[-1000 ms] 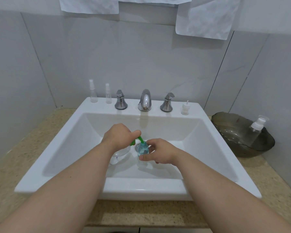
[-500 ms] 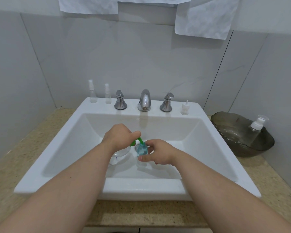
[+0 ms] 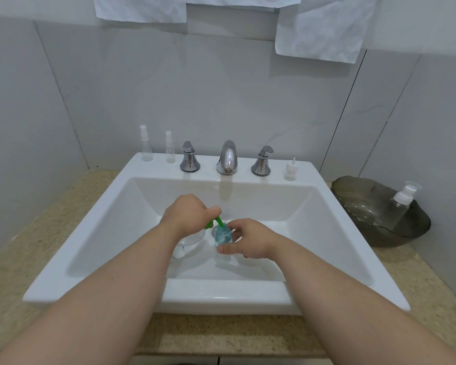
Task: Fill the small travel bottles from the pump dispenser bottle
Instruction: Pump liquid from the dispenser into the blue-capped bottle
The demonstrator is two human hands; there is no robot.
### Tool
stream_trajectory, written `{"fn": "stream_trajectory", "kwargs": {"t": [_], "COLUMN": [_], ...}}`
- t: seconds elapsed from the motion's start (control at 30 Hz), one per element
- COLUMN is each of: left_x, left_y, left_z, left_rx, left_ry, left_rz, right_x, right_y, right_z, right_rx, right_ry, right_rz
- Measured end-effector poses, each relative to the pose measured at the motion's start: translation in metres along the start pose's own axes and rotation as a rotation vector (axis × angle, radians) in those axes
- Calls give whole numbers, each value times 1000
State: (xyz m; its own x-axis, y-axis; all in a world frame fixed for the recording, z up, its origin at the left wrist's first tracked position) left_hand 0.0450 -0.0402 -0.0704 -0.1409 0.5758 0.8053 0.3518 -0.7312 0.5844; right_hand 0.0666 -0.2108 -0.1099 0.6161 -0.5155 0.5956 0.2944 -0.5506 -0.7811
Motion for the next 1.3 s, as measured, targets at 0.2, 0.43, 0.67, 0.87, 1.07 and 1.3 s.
{"fn": "stream_trajectory", "kwargs": {"t": [0.2,0.43,0.67,0.87,1.07,1.3], "left_x": [-1,-3,-1,-4,-6,-5], "left_y": [-3,-5,-5,-11,-16,-14], "left_z": [2,2,-2,0,3,4], "left_rx": [-12,-16,-25,7,27,117], "left_ry": [26,0,-27,-60,-16,27], "left_rz": [21,56,142,140,91,94], "right_x": [4,6,6,6,5,4], "right_y": [-1,1,2,1,1,-1], "right_z": [-1,1,1,1,0,-1], "right_rx": [-9,-23,-23,-10,-21,-27], "right_ry": [21,54,61,60,51,41], "right_rz": [25,23,11,-19,-9,-9]}}
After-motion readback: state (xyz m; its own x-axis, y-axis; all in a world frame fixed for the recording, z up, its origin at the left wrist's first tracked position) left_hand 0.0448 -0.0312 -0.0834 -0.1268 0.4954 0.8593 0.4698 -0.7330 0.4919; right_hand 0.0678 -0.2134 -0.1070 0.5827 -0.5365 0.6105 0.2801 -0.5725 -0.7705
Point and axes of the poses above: each hand's wrist, its own z-axis towards the middle knuckle, its own x-axis out of the back of the hand, y = z × x, the point moved 7 cm from there along z, towards the middle knuckle, and after that the axes turned 4 degrees about x, right-handed, at the moved point
